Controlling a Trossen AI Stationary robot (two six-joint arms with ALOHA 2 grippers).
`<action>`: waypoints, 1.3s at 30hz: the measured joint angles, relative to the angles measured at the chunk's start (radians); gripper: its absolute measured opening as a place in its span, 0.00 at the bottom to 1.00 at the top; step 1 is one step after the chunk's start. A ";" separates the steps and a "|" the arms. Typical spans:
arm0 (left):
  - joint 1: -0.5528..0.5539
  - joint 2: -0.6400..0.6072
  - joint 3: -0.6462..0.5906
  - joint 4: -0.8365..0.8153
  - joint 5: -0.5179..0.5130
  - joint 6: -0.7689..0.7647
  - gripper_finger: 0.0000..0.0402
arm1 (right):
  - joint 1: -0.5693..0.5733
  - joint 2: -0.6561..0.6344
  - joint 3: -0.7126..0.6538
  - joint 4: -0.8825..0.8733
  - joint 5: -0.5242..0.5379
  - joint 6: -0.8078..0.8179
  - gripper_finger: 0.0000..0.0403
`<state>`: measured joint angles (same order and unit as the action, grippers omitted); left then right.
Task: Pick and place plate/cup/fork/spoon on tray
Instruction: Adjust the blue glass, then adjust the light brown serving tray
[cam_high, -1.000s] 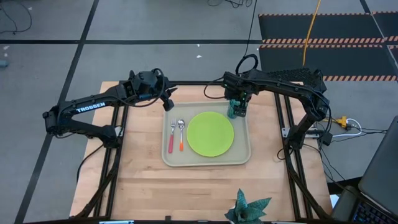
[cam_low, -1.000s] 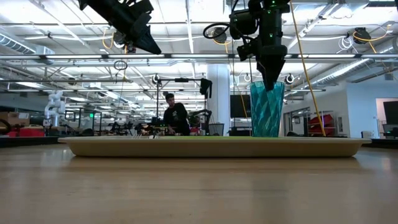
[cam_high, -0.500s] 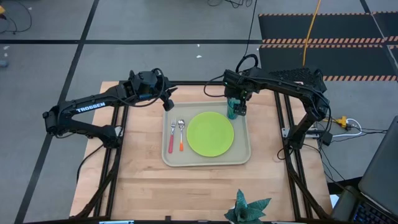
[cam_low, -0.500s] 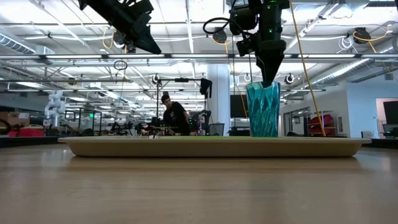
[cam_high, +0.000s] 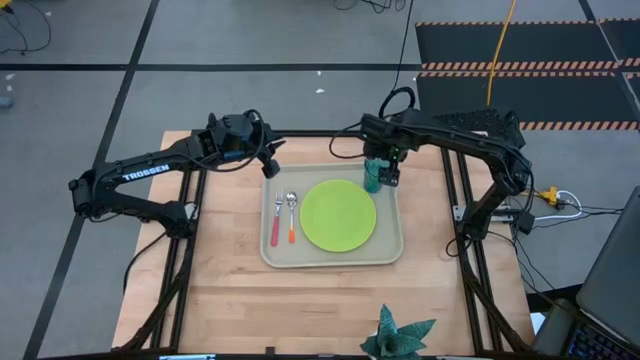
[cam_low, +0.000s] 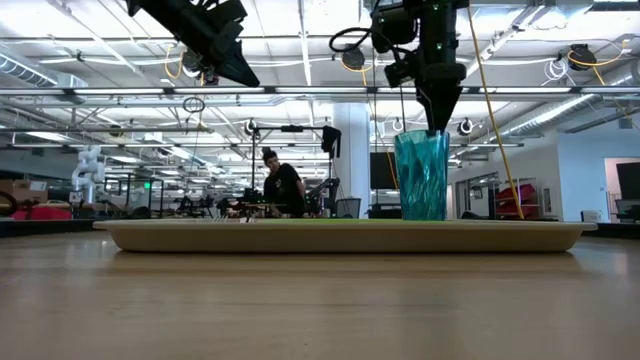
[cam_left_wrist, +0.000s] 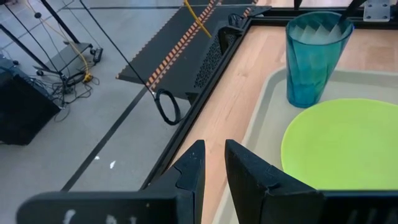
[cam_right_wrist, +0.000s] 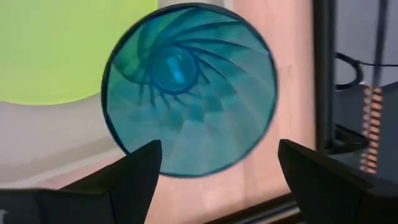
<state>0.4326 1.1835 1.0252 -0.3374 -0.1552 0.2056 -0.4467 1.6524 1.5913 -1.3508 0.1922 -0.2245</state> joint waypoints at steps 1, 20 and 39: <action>0.000 0.000 0.000 0.002 0.000 0.000 0.17 | 0.001 -0.006 0.000 0.000 0.015 -0.002 0.78; 0.000 0.000 0.000 0.005 0.000 -0.006 0.17 | 0.065 -0.205 0.000 0.013 0.194 0.119 0.78; -0.021 0.056 0.000 0.003 0.023 -0.140 0.17 | 0.252 -0.353 -0.217 0.373 0.202 0.543 0.78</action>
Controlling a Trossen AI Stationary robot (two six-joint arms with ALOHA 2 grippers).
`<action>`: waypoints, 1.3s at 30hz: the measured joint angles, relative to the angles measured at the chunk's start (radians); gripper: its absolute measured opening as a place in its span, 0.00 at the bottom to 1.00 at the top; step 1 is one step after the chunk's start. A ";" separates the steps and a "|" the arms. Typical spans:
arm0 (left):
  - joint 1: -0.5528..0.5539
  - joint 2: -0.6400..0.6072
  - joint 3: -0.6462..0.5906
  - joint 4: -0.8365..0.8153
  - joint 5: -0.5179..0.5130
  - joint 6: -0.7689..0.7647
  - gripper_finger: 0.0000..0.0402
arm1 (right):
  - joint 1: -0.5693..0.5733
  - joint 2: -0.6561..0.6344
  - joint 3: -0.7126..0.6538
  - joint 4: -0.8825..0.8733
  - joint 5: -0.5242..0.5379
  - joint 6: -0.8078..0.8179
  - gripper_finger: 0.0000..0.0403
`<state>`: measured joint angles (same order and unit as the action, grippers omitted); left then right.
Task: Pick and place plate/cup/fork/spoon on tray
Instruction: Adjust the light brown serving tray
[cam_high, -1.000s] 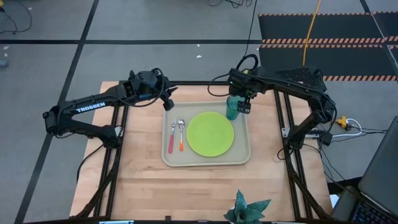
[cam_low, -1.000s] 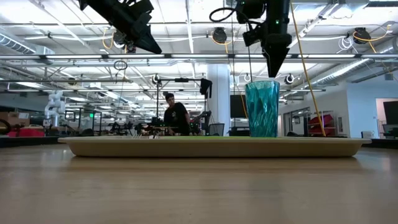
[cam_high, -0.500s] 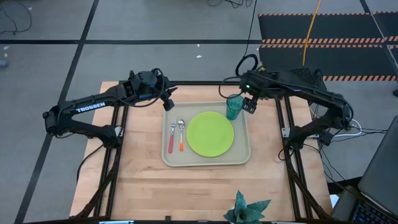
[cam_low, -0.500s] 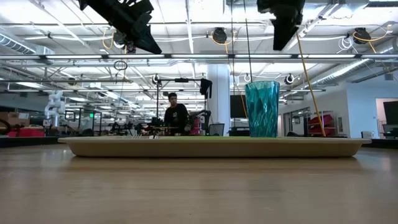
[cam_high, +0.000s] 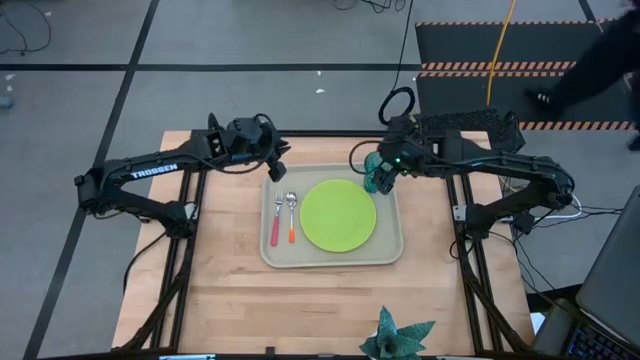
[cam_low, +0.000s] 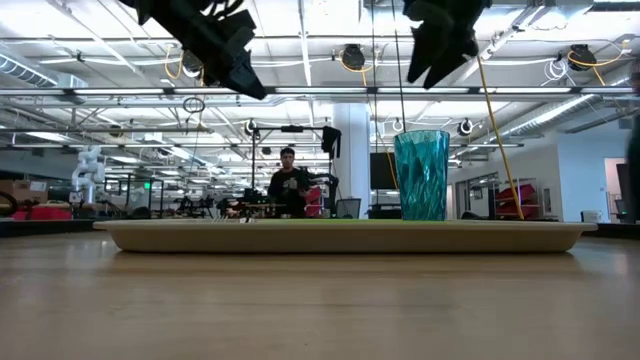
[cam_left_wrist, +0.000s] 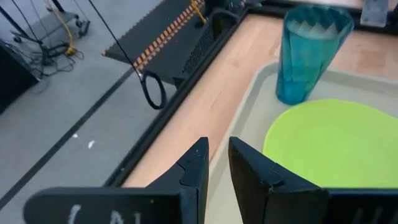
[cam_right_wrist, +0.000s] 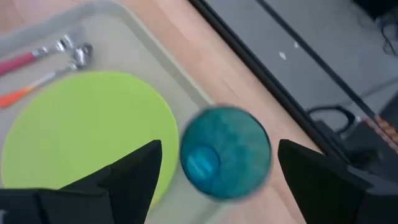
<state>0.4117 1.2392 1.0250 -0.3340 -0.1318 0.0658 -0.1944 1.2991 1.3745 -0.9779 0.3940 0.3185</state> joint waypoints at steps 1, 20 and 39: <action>-0.003 0.010 0.000 0.006 0.000 0.005 0.17 | 0.000 0.000 -0.023 0.047 0.000 -0.012 0.78; -0.099 -0.009 -0.123 0.149 0.010 0.080 0.17 | 0.071 -0.264 -0.366 0.394 -0.047 -0.067 0.78; -0.122 -0.371 -0.285 0.152 0.037 0.010 0.17 | 0.098 -0.175 -0.577 0.749 -0.157 -0.148 0.78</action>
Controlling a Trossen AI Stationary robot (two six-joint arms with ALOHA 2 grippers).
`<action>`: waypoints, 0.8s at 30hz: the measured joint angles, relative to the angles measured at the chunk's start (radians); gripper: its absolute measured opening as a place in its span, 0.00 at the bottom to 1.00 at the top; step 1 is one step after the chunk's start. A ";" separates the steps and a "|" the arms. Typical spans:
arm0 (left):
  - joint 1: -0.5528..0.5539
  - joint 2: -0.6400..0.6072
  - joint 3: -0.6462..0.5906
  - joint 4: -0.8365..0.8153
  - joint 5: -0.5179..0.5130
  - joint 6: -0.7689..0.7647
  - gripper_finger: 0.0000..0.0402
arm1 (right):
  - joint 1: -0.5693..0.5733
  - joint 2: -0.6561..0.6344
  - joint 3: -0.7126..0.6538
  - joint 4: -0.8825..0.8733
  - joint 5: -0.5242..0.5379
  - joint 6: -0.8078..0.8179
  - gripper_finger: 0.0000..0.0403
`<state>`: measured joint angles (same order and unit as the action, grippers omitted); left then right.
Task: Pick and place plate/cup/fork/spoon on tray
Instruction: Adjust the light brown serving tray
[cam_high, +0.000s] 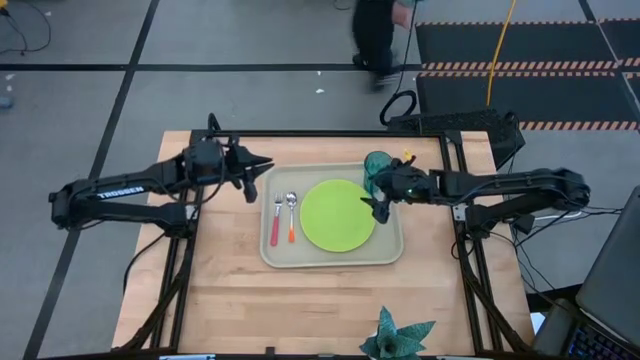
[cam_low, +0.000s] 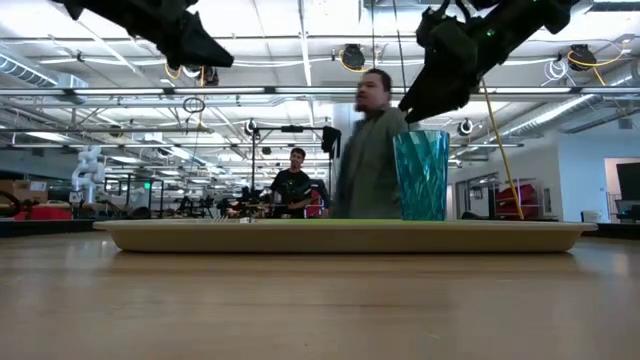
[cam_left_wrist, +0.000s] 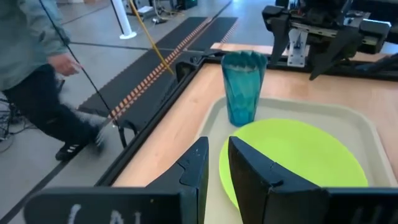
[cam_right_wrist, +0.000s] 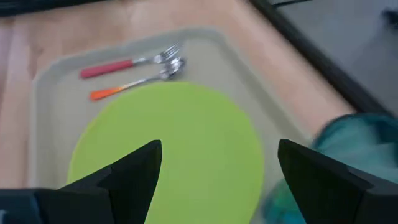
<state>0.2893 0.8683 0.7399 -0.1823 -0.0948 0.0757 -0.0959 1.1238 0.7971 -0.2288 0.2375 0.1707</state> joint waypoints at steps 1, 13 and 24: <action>0.000 -0.008 -0.009 0.000 0.000 0.000 0.17 | 0.001 0.009 0.000 0.000 -0.016 0.003 0.78; 0.000 -0.039 -0.093 0.000 0.000 -0.008 0.17 | 0.044 0.029 0.002 -0.161 -0.087 0.135 0.78; -0.006 -0.039 -0.097 0.019 -0.001 -0.026 0.17 | 0.124 0.030 0.002 -0.185 -0.109 0.165 0.78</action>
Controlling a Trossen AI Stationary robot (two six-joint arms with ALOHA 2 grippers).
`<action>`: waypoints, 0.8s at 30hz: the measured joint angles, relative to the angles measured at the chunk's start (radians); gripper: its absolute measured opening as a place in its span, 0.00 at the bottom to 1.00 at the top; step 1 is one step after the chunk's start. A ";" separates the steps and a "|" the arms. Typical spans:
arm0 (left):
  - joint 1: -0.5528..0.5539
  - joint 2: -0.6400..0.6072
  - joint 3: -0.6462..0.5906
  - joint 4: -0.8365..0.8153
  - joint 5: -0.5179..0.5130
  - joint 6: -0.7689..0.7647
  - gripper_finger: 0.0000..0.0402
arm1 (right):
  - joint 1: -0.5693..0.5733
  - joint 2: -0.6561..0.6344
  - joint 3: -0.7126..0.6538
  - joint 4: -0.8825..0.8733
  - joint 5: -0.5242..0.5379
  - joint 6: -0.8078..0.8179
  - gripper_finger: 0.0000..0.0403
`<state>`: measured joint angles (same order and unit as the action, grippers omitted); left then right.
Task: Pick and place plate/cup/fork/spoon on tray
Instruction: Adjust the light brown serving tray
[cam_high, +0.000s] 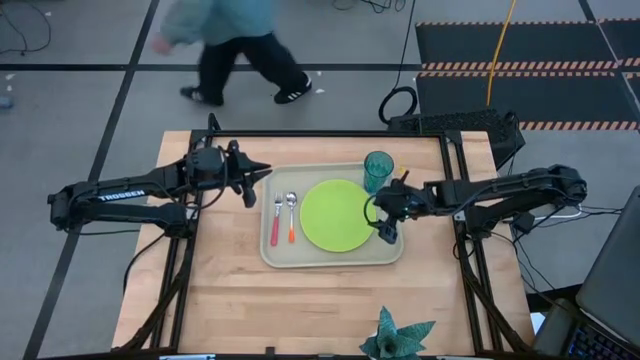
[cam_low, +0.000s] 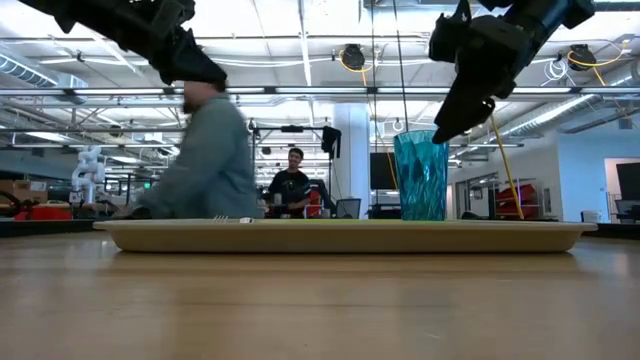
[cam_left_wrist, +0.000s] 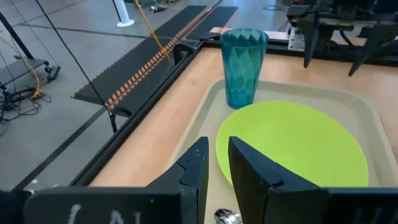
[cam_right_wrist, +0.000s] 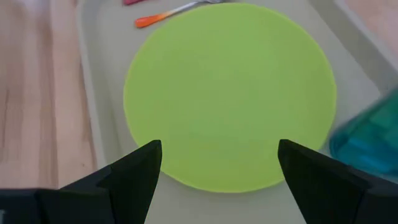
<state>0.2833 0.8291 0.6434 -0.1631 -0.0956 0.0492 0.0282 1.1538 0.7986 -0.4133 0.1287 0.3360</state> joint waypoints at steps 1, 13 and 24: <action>-0.004 -0.002 0.000 0.000 0.000 0.002 0.17 | 0.004 0.000 0.000 0.004 0.000 -0.021 0.78; -0.033 -0.217 -0.081 0.061 0.103 0.016 0.17 | 0.025 -0.192 -0.001 0.065 0.058 -0.119 0.78; -0.032 -0.552 -0.357 0.196 0.150 -0.056 0.17 | 0.068 -0.483 -0.263 0.351 0.058 -0.084 0.78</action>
<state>0.2508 0.2767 0.2862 0.0328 0.0542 -0.0068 0.0967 0.6712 0.5352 -0.0625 0.1871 0.2522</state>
